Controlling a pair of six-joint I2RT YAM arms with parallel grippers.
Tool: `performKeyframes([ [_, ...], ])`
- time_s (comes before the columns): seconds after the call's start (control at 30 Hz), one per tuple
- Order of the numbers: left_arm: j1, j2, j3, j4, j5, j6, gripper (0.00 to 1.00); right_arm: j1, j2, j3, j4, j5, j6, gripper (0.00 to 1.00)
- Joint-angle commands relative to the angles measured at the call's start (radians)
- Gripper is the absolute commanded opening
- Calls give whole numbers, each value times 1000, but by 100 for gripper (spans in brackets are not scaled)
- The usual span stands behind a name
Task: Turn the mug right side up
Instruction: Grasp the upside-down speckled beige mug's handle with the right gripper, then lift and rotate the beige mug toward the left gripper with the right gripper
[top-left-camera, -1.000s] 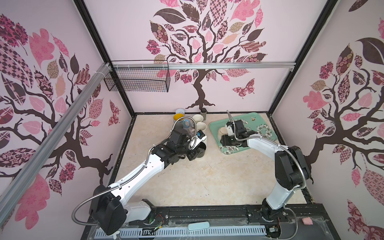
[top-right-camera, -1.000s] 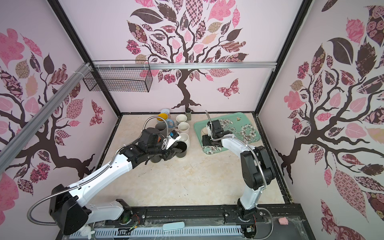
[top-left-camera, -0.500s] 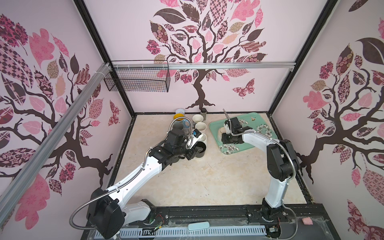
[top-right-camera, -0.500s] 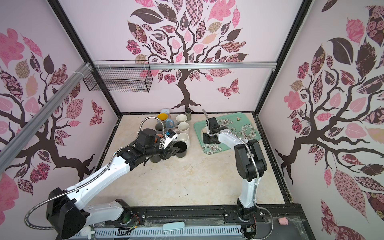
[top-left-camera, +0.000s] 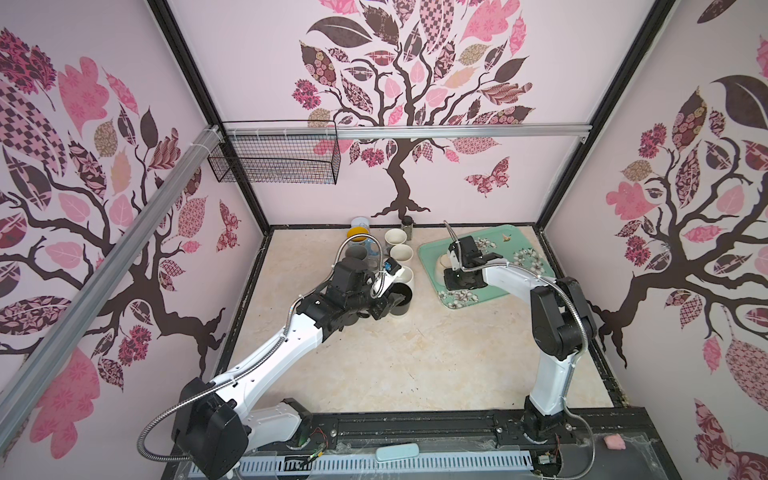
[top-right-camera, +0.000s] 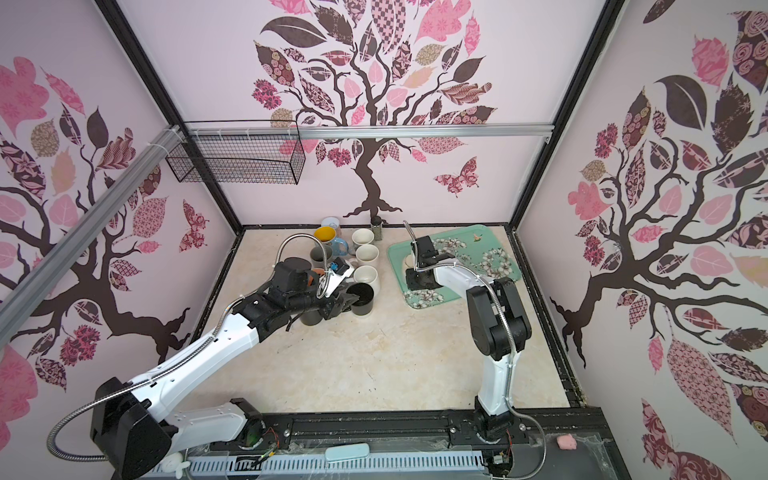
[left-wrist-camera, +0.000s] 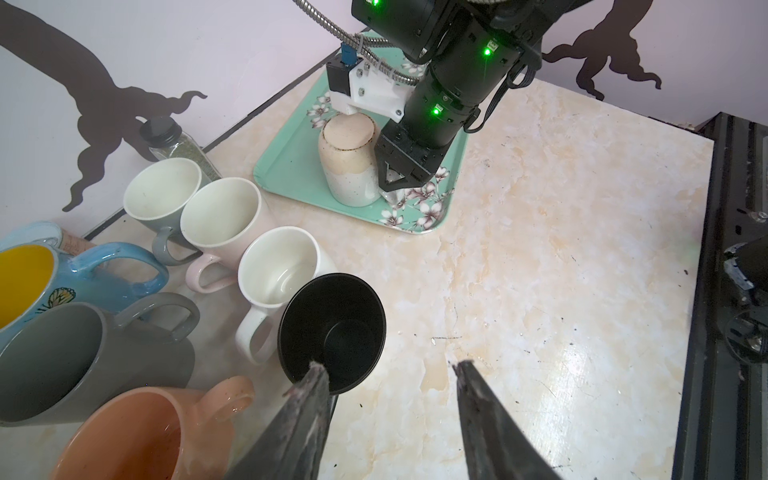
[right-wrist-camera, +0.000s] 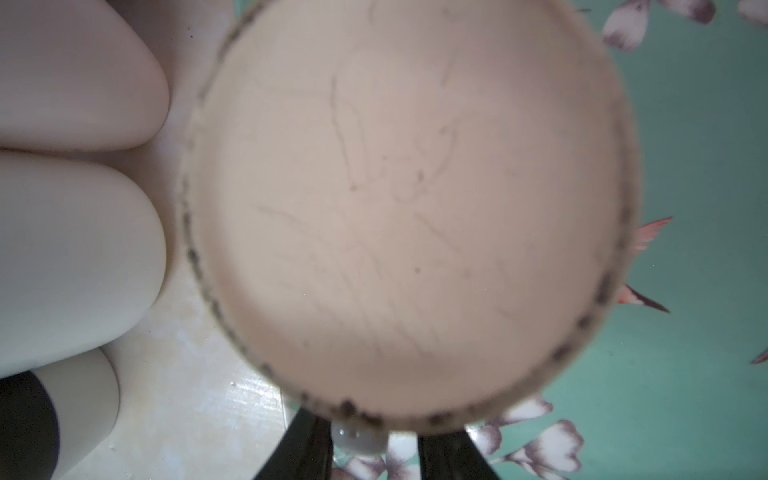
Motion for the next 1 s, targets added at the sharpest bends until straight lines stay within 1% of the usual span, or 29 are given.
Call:
performKeyframes([
  [0.0, 5, -21, -33, 17, -3, 2, 51, -4, 42, 47, -22, 11, -18, 27],
  [0.13, 4, -23, -30, 15, -3, 2, 52, -3, 21, 51, -28, 23, -34, 10],
  [0.2, 5, -32, -33, 29, -5, -12, 55, -3, -12, 39, -11, 33, -47, 2],
  [0.23, 6, -40, -42, 51, -6, -28, 56, -4, -33, 26, 4, 34, -55, 0],
  [0.33, 20, -63, -61, 119, 8, -101, 60, -3, -118, -29, 80, 38, -64, 0],
  [0.5, 99, -64, -54, 177, 118, -258, 61, -5, -270, -137, 223, 30, -54, 0],
  [0.6, 114, -57, -58, 231, 181, -329, 62, -6, -356, -199, 314, -1, -27, 0],
  [0.67, 115, -45, -60, 281, 265, -368, 62, -6, -415, -247, 390, -34, 4, 0],
  [0.73, 111, -21, -75, 371, 331, -452, 62, -8, -466, -287, 458, -68, 37, 0],
  [0.83, 90, 22, -101, 539, 373, -591, 61, -9, -521, -318, 530, -147, 83, 0],
  [0.87, 74, 38, -105, 578, 378, -620, 61, -9, -534, -323, 549, -184, 99, 0],
  [0.97, 36, 85, -92, 624, 379, -663, 61, -8, -570, -337, 610, -287, 159, 0],
])
